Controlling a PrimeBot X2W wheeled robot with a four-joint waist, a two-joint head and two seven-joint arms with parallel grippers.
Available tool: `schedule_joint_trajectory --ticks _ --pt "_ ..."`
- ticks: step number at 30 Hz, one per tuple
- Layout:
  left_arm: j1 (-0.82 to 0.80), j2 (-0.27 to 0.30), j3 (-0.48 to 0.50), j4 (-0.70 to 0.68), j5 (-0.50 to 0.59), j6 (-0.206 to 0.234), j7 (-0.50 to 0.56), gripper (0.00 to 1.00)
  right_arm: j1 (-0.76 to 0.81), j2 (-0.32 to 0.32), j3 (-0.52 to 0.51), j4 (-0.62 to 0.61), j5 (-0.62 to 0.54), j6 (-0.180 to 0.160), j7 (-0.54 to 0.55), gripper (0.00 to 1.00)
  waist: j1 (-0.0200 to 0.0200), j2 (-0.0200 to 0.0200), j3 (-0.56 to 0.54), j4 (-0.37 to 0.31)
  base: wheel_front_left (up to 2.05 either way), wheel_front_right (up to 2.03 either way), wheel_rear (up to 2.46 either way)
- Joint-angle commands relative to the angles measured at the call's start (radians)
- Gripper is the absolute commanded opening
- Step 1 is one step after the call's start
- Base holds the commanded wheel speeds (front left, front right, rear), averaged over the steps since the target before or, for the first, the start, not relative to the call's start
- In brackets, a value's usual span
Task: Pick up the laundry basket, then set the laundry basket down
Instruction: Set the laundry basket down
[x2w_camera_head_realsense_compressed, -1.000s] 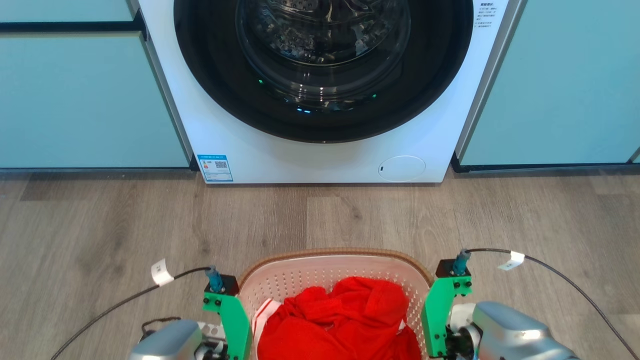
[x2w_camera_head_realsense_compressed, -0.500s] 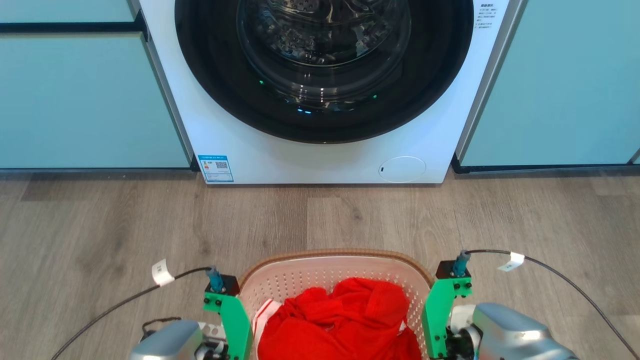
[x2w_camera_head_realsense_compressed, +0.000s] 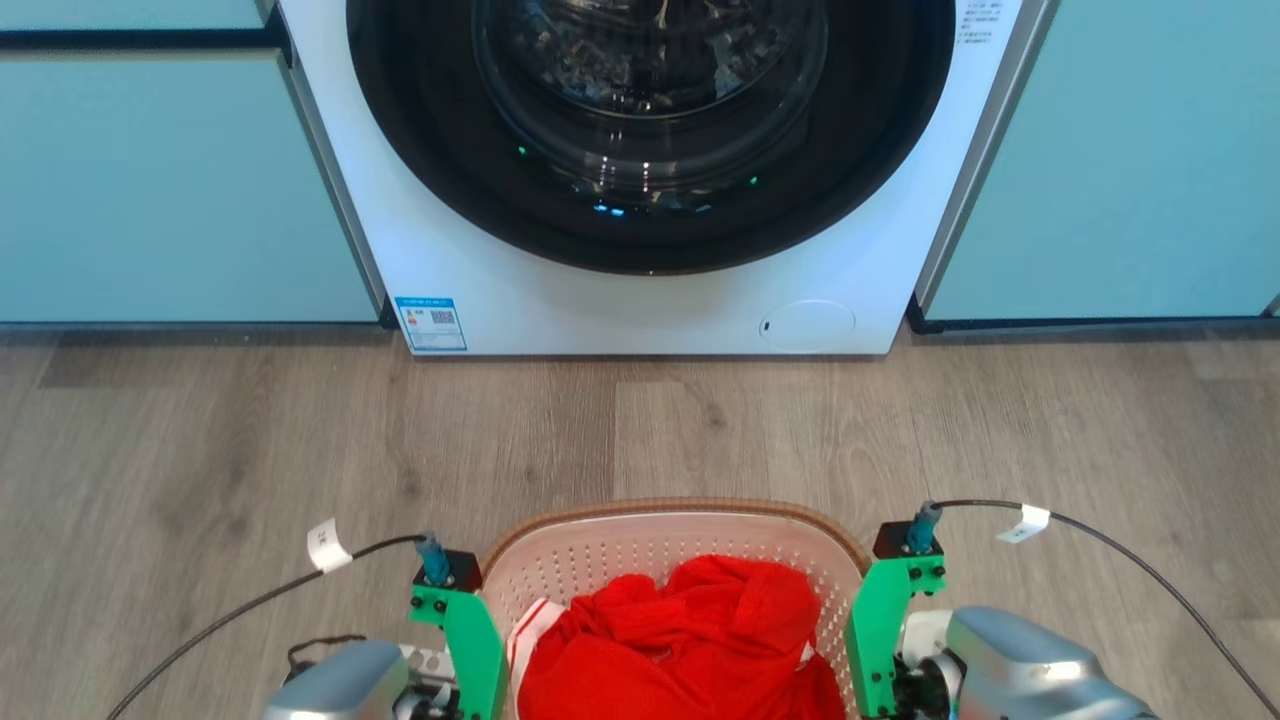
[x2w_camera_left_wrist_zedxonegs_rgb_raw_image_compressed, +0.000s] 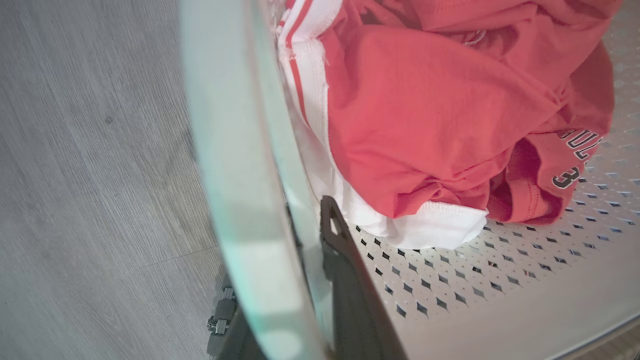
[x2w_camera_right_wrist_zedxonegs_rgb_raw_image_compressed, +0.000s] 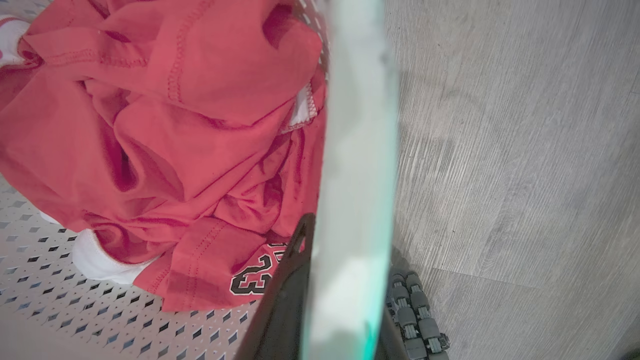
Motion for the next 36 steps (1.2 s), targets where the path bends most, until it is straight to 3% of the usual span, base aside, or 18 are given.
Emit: schedule_joint_trajectory --ticks 1,8,18,36 --pt "-0.045 -0.004 0.007 -0.019 0.002 -0.009 -0.007 0.00 -0.046 0.015 0.006 -0.015 0.003 0.003 -0.020 0.00 0.0000 0.0000 0.009 -0.001 0.00 0.00 0.00" --pt "-0.058 -0.006 0.007 -0.019 0.008 -0.009 -0.006 0.00 -0.062 0.015 0.009 -0.008 0.008 0.003 -0.036 0.00 0.0000 0.0000 0.061 0.001 0.00 0.00 0.00" --pt "-0.120 -0.015 0.007 -0.013 0.040 -0.009 -0.043 0.00 -0.123 0.015 0.008 0.005 0.003 0.003 -0.093 0.00 0.0000 0.0000 0.217 0.002 0.00 0.00 0.00" --pt "-0.322 -0.065 0.007 0.058 0.123 -0.009 -0.224 0.00 -0.287 -0.005 -0.017 0.052 -0.030 0.003 -0.310 0.00 0.0000 0.0000 0.568 0.014 0.00 0.00 0.00"
